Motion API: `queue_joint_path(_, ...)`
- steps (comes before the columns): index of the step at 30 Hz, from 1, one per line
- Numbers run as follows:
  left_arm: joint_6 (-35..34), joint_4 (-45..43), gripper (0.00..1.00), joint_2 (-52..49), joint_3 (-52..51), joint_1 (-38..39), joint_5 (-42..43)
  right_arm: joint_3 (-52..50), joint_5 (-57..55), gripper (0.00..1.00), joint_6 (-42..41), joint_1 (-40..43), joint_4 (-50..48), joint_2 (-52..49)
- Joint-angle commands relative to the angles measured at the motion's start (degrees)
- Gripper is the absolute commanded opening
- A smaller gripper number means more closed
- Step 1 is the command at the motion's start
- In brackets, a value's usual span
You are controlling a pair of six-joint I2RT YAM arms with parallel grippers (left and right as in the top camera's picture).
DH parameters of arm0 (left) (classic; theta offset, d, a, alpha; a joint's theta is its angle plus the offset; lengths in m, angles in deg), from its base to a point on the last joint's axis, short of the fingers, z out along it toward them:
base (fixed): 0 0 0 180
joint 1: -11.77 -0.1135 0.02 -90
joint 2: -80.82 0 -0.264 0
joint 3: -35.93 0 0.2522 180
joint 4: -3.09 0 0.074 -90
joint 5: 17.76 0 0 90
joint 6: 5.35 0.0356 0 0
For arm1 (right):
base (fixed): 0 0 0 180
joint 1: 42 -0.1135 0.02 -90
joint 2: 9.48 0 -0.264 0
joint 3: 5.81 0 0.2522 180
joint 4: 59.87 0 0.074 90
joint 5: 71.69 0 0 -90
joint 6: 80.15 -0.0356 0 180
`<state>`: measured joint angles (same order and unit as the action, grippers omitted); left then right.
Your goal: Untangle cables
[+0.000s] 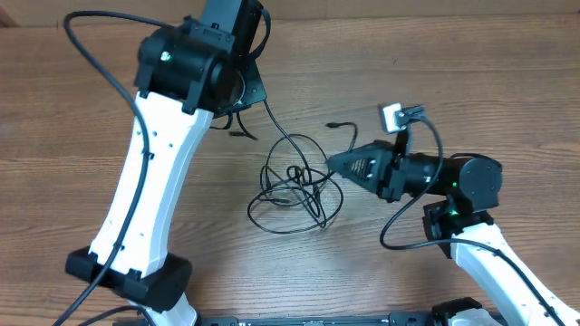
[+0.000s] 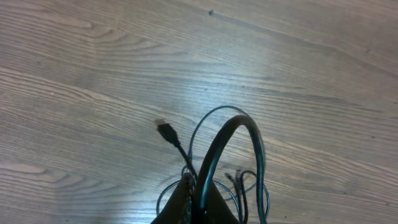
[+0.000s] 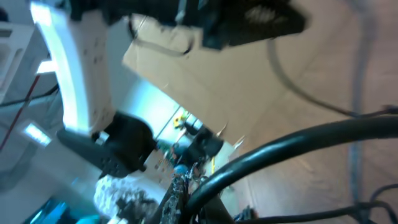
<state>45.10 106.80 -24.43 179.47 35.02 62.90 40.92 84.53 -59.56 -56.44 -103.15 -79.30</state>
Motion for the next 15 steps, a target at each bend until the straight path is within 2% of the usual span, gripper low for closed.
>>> queue_joint_path(1,-1.4,-0.4,0.04,-3.3,1.1,0.0,0.2,0.9,0.6,0.04,1.5,-3.9,-0.6,0.2)
queue_joint_path(9,-1.4,-0.4,0.04,-7.1,1.1,0.0,0.3,0.9,2.5,0.04,10.5,-11.3,0.0,0.2)
queue_joint_path(14,-1.1,-0.9,0.04,-7.6,1.2,0.0,2.1,0.9,3.1,0.04,16.3,-13.9,4.8,0.2)
queue_joint_path(15,-0.5,-1.4,0.04,-7.5,1.2,0.0,3.5,0.9,3.1,0.09,17.5,-14.3,6.4,0.2)
